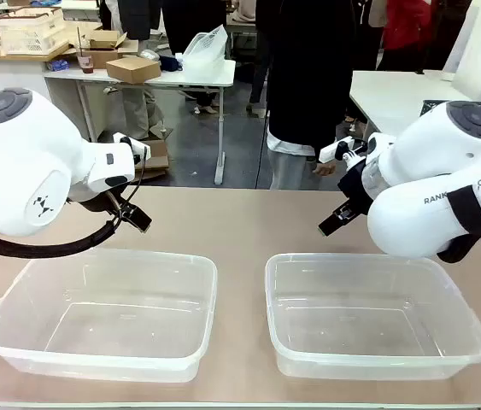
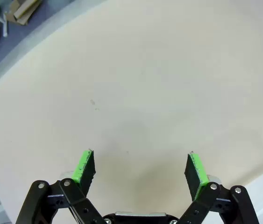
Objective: Sort the waste into each basket.
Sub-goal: Pick up the Organizing box on the left side of the table and lift it.
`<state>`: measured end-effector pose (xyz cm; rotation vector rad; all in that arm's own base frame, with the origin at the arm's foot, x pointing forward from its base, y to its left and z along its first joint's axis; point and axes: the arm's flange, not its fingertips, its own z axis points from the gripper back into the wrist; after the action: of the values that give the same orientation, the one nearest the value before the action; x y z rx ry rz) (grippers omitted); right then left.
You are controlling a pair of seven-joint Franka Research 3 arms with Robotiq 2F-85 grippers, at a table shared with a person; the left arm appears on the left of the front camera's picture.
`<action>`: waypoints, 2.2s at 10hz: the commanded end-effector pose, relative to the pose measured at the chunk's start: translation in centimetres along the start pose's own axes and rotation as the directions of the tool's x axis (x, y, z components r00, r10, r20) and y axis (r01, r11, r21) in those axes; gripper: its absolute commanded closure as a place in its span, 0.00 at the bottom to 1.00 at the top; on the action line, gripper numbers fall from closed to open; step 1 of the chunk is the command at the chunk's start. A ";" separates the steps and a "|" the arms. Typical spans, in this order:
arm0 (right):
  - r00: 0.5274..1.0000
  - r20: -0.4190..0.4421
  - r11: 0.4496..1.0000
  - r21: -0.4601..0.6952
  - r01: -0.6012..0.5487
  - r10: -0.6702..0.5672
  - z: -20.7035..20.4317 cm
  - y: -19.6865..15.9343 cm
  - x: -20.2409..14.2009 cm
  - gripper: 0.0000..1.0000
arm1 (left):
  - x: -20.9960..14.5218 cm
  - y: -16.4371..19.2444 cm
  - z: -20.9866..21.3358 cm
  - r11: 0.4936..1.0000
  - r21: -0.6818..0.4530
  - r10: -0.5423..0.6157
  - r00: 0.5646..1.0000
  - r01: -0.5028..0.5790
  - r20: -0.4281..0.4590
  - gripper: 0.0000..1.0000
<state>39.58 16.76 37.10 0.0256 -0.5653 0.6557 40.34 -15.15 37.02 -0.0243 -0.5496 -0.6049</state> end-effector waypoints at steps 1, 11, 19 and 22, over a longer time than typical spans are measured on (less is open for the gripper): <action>1.000 0.000 1.000 0.000 0.000 0.000 0.0 0.0 0.0 0.00 | 0.0 0.0 0.0 1.000 0.000 0.000 1.000 0.000 0.000 0.00; 1.000 0.000 1.000 0.000 0.000 0.000 0.0 0.0 0.0 0.00 | 0.0 0.0 0.0 1.000 0.000 0.000 1.000 0.000 0.000 0.00; 0.995 0.025 0.994 -0.064 0.094 -0.092 18.1 7.7 -2.0 0.00 | -1.9 -0.9 19.9 0.991 -0.059 0.125 0.991 -0.123 0.042 0.00; 0.996 0.078 0.953 -0.298 0.059 -0.038 18.5 11.5 -6.8 0.00 | 0.4 -1.1 21.0 0.990 -0.049 0.138 0.989 -0.135 0.054 0.00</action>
<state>22.27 21.96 54.85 -0.1302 -0.6782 0.5504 27.49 -12.47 57.36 -0.1758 -0.6339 -0.4917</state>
